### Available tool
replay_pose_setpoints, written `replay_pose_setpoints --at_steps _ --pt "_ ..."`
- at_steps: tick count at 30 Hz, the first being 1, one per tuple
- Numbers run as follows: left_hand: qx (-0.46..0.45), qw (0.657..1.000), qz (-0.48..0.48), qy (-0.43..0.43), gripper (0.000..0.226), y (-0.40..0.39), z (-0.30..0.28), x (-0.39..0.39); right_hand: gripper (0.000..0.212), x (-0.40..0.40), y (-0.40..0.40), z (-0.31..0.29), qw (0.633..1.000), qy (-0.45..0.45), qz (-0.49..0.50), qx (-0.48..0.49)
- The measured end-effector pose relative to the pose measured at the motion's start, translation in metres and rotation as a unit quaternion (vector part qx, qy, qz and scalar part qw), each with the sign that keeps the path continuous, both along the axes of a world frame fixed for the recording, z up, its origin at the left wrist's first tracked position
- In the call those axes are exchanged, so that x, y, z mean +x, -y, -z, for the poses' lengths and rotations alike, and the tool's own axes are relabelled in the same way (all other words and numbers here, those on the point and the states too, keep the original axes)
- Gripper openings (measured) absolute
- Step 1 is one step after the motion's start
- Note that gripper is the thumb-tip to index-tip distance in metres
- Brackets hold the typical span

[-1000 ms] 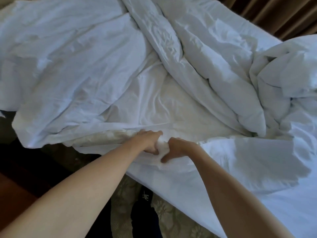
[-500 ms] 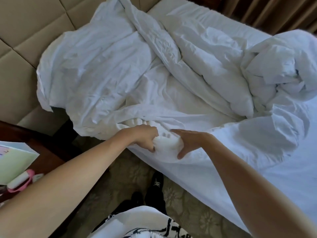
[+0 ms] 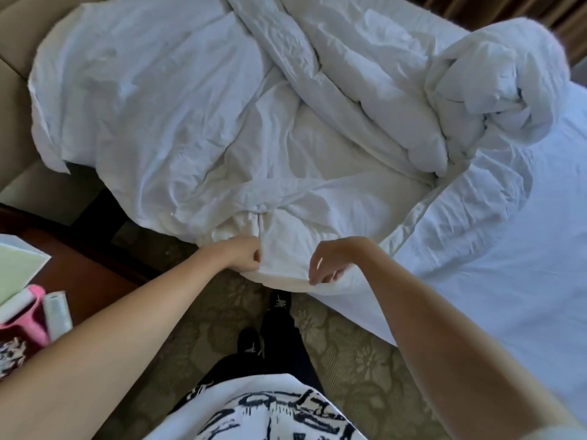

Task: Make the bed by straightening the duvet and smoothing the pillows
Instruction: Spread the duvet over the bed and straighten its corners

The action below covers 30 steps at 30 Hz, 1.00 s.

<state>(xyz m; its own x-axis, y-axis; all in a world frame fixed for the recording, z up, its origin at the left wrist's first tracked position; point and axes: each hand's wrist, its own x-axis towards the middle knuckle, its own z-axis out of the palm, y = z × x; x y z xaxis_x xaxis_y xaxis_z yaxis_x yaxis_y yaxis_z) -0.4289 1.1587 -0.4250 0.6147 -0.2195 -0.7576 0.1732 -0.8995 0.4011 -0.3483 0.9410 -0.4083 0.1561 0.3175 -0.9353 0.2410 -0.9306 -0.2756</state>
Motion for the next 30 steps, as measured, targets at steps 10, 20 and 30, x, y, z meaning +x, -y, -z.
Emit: replay_pose_setpoints --at_steps 10,20,30 --pt "0.0 0.998 -0.028 0.058 0.023 0.043 0.011 0.051 0.012 0.033 0.063 0.033 0.966 0.215 0.132 0.053" --pt "0.016 0.992 -0.103 0.077 0.028 0.099 0.067 0.154 0.037 0.149 0.097 0.099 0.959 0.283 0.021 0.009" --pt "0.102 0.988 -0.087 0.08 0.079 0.129 0.163 0.263 0.092 0.271 0.126 0.177 0.938 0.344 -0.023 0.036"
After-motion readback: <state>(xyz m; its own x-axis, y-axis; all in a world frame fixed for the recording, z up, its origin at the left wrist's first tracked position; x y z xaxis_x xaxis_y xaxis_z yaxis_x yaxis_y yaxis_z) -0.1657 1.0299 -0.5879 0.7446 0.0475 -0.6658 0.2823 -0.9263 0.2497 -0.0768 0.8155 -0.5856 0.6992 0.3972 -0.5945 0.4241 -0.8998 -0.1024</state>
